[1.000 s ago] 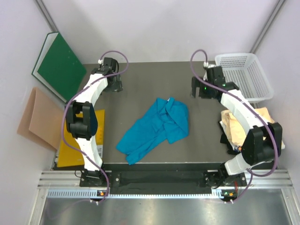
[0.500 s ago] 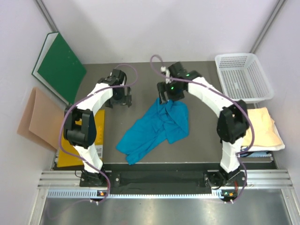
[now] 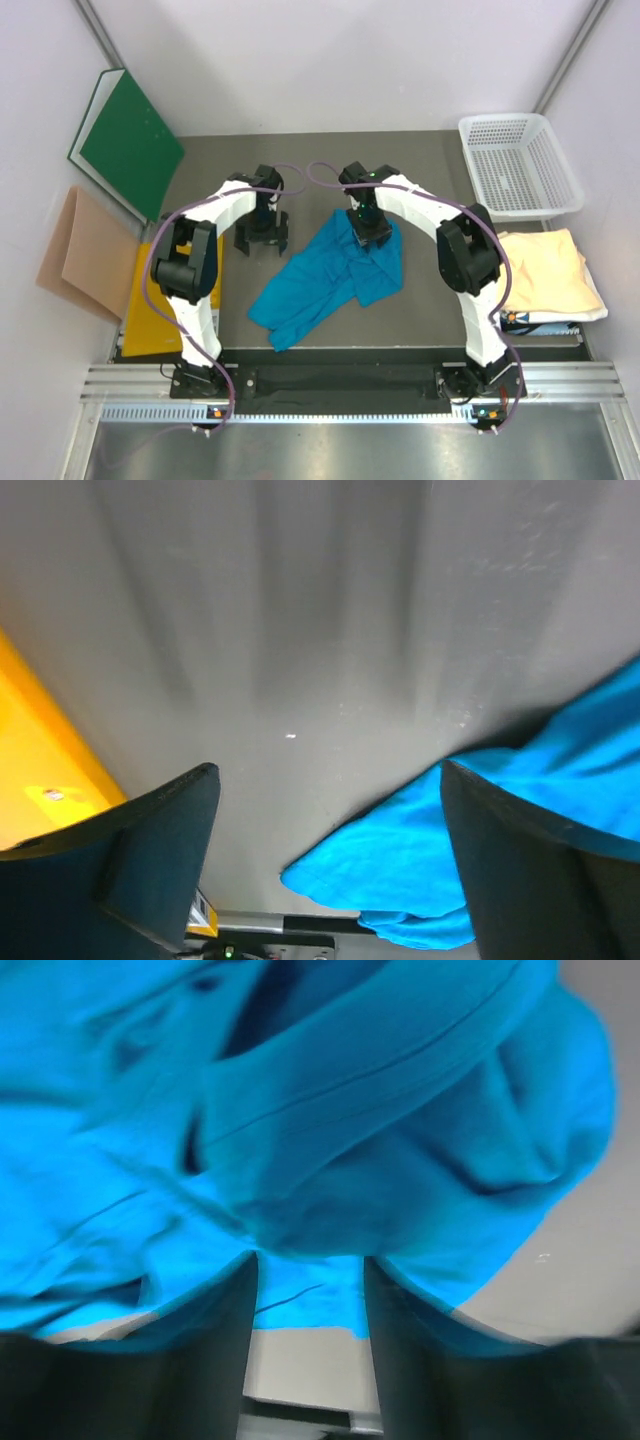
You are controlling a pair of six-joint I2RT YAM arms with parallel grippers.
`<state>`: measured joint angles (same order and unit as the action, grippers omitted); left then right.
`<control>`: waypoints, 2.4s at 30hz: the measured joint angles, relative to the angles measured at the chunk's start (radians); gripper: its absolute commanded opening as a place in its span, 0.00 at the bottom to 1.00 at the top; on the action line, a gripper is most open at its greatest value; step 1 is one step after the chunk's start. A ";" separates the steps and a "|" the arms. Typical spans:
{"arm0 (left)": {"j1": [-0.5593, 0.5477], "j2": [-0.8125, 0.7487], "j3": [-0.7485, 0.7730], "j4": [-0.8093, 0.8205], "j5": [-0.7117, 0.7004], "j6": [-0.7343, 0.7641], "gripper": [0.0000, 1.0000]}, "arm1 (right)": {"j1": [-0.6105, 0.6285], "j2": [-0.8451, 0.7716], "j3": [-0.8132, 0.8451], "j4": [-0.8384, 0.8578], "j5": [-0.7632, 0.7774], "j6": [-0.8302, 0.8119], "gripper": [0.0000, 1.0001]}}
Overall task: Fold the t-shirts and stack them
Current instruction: Flatten out the tshirt
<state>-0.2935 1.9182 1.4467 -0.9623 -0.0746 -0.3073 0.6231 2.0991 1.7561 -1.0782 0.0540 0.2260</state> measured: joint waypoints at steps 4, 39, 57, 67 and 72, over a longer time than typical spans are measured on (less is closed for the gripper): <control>-0.016 0.055 -0.010 -0.017 0.005 -0.003 0.00 | 0.006 0.028 0.000 0.008 0.105 0.004 0.02; -0.051 -0.010 -0.060 -0.093 0.031 0.017 0.69 | -0.188 -0.333 -0.306 0.192 0.270 0.005 0.85; -0.069 0.110 -0.033 -0.114 0.105 0.003 0.14 | -0.135 -0.190 -0.262 0.182 -0.182 0.060 0.71; -0.080 0.133 -0.008 -0.139 0.101 -0.040 0.00 | -0.115 -0.033 -0.195 0.180 -0.238 0.087 0.00; -0.080 0.170 0.037 -0.207 -0.057 -0.063 0.00 | -0.116 -0.060 -0.153 0.200 -0.175 0.094 0.00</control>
<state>-0.3737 2.0880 1.4837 -1.1690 -0.1314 -0.3702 0.5076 2.0396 1.6035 -0.8787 -0.1215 0.3202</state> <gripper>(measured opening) 0.010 0.028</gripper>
